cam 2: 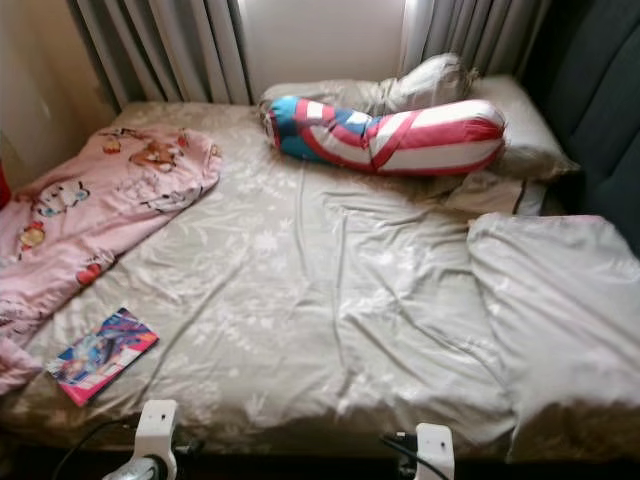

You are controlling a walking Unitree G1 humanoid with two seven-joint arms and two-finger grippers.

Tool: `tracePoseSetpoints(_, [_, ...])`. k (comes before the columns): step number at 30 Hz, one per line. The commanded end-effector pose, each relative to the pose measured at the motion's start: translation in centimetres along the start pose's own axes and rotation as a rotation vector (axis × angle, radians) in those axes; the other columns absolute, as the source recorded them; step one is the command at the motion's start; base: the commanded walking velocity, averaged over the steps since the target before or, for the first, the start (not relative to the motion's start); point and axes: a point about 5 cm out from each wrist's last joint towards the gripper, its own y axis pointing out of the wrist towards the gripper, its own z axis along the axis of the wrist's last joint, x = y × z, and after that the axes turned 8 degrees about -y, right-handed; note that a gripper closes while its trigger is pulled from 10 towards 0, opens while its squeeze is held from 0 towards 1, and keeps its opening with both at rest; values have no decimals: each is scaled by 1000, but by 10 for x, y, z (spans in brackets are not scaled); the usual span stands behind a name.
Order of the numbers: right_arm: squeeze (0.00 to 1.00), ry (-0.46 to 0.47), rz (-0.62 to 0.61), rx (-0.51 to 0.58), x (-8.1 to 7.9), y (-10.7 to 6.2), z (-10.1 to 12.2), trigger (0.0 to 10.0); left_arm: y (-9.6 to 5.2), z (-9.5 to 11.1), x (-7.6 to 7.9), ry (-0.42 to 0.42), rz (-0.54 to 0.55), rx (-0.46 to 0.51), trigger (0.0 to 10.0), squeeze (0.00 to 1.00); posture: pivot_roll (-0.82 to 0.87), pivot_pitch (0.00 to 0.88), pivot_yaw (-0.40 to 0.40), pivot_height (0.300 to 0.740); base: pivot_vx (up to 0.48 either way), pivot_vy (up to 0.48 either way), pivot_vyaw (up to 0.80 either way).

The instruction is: Clean up the room

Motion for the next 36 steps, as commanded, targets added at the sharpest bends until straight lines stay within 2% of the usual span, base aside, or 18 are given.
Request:
tracePoseSetpoints(1, [0,0,11,6,-4,1,3,10000,-1,1,-8,12,19,-2,10000,0,-35,59,-8,740,0,480,0])
tracePoseSetpoints(34, [0,-40,26,15,-7,2,7,10000,-1,0,-7,5,19,-2,10000,0,-32,41,-14,740,0,480,0])
tracePoseSetpoints(36, [0,-44,26,20,-6,2,7,10000,-1,1,-7,5,20,-1,10000,0,-33,42,-15,740,0,480,656])
